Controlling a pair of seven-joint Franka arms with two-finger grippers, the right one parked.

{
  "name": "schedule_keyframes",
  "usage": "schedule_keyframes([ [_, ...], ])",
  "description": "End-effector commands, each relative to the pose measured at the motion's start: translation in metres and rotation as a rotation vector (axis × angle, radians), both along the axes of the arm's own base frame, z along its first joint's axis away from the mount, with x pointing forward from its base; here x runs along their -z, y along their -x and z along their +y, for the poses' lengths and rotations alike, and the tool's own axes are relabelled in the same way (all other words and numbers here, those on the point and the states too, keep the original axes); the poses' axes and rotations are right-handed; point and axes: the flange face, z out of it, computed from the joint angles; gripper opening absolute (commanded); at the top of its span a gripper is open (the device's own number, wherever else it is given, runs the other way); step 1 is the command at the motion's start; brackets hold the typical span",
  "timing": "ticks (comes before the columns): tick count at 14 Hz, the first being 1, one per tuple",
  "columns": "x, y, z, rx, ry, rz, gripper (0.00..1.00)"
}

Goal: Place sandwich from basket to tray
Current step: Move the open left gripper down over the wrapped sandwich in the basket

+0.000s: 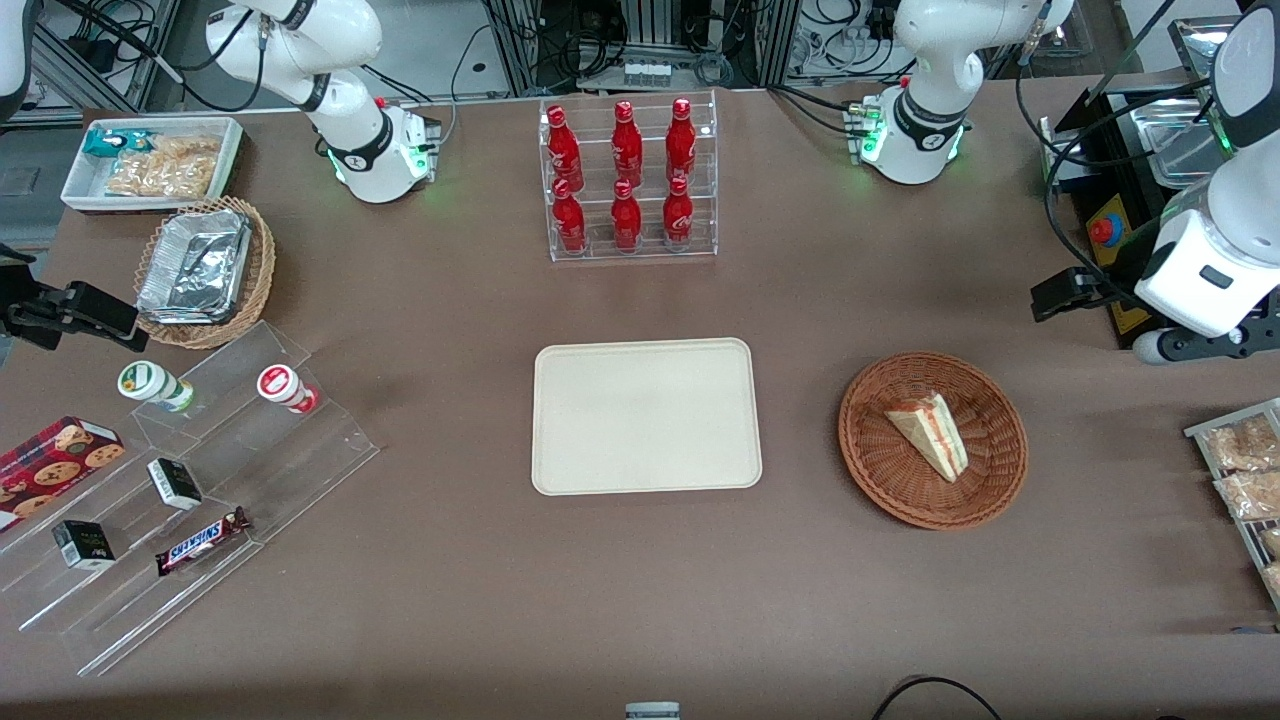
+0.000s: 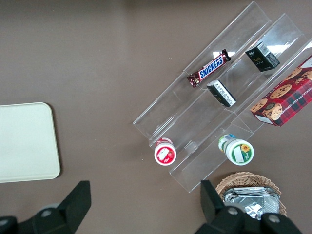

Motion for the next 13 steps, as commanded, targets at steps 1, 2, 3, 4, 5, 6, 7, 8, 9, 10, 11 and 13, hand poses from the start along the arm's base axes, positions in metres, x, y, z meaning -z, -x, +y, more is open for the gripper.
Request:
schedule_keyframes([
  [1, -0.004, -0.001, 0.002, -0.012, -0.011, -0.001, 1.00],
  [2, -0.004, -0.002, 0.003, -0.015, -0.010, -0.001, 1.00],
  [3, -0.005, -0.002, 0.003, -0.016, -0.010, -0.005, 1.00],
  [4, -0.005, -0.002, 0.005, -0.013, -0.013, -0.003, 1.00],
  [5, 0.002, -0.003, 0.011, -0.020, -0.030, 0.012, 1.00],
  [6, 0.013, -0.007, 0.025, -0.034, -0.063, 0.031, 1.00],
  [7, 0.012, -0.008, 0.036, -0.048, -0.064, 0.035, 1.00],
  [8, 0.012, -0.008, 0.037, -0.051, -0.064, 0.032, 1.00],
  [9, 0.019, -0.009, 0.034, -0.053, -0.067, 0.048, 1.00],
  [10, 0.038, -0.016, 0.032, -0.054, -0.063, 0.081, 1.00],
  [11, 0.048, -0.020, 0.027, -0.061, -0.072, 0.099, 1.00],
  [13, 0.081, -0.033, 0.029, -0.156, -0.085, 0.142, 1.00],
])
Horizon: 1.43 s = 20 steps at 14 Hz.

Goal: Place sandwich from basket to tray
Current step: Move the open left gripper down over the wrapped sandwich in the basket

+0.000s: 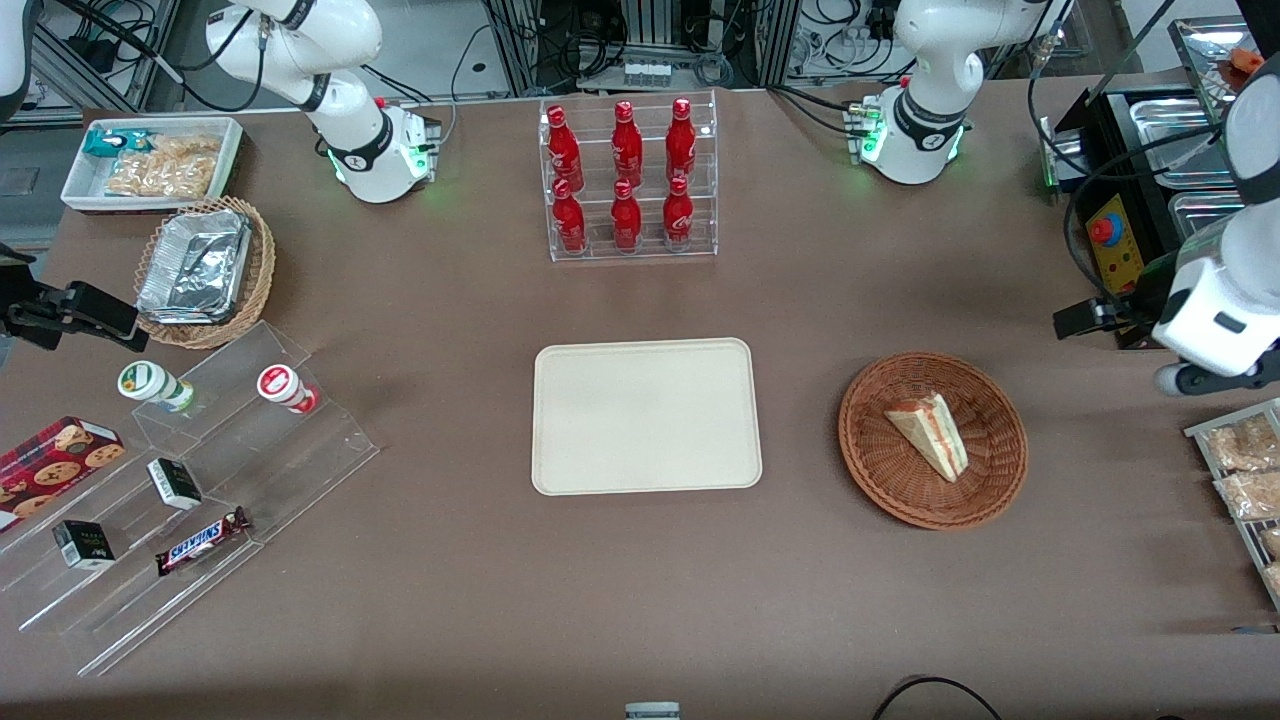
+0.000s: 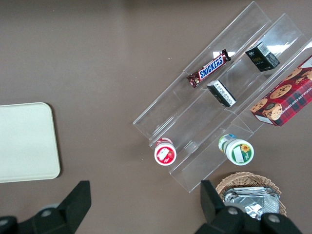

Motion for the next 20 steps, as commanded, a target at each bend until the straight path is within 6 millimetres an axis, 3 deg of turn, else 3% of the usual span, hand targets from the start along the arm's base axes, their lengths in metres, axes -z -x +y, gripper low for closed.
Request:
schedule_keyframes([
  [1, 0.045, -0.020, -0.002, -0.126, -0.030, 0.060, 1.00],
  [6, 0.135, -0.054, -0.026, -0.358, -0.067, 0.048, 1.00],
  [8, 0.168, -0.057, -0.047, -0.390, -0.066, 0.022, 1.00],
  [14, 0.263, -0.040, -0.062, -0.419, -0.023, -0.071, 1.00],
  [20, 0.305, -0.024, -0.055, -0.425, -0.031, -0.026, 1.00],
])
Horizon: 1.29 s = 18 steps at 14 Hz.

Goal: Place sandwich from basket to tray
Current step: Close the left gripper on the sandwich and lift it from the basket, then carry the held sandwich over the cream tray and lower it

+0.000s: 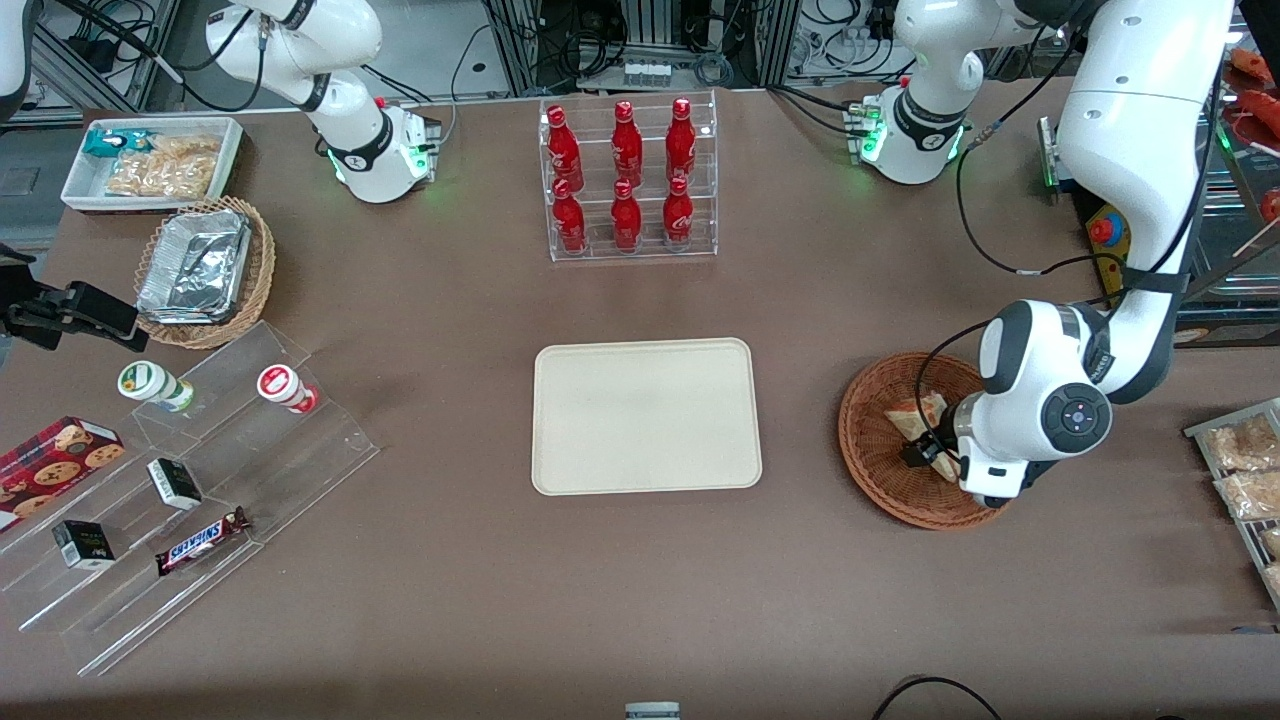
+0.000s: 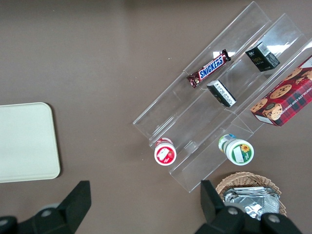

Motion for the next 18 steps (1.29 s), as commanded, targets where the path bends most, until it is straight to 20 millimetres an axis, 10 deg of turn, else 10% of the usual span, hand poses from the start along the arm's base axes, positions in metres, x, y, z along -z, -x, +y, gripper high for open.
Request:
schedule_keyframes([
  [1, 0.009, 0.007, 0.006, -0.019, -0.003, -0.016, 0.98],
  [4, 0.012, 0.008, 0.005, -0.010, -0.004, -0.013, 0.22],
  [5, 0.010, 0.008, 0.002, -0.003, -0.004, -0.016, 0.13],
  [12, -0.052, 0.000, -0.079, 0.225, -0.035, -0.143, 0.09],
  [18, -0.087, 0.040, -0.245, 0.478, 0.084, -0.186, 0.10],
])
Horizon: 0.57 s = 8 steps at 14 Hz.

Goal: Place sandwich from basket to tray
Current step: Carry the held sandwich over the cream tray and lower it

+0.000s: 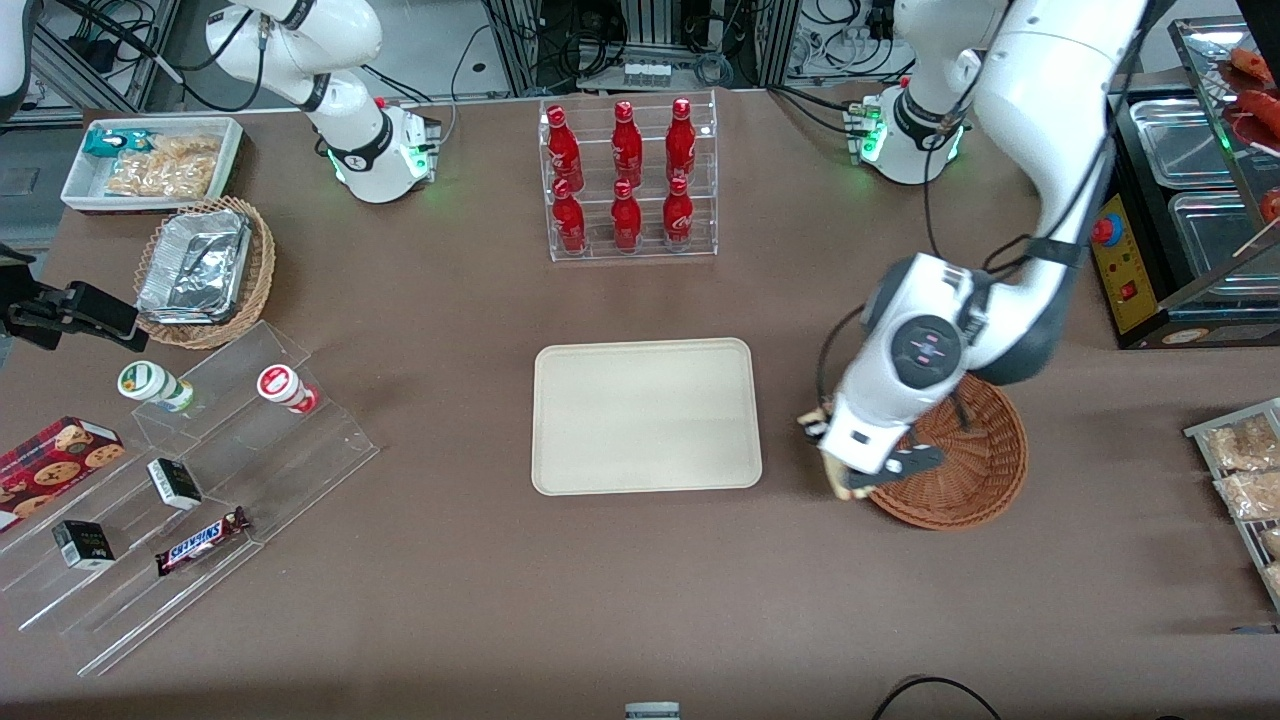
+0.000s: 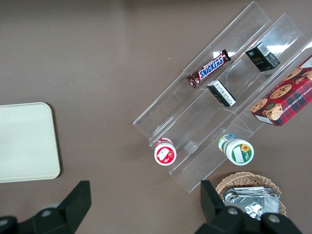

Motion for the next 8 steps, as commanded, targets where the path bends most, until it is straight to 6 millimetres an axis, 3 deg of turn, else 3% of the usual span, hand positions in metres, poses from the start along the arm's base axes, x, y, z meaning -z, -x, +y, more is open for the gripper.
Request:
schedule_keyframes([
  [1, -0.001, 0.024, -0.052, 0.082, 0.029, 0.025, 0.11],
  [5, 0.014, 0.050, -0.108, 0.120, 0.034, 0.044, 0.15],
  [8, 0.041, 0.065, -0.179, 0.095, 0.047, 0.048, 0.16],
])
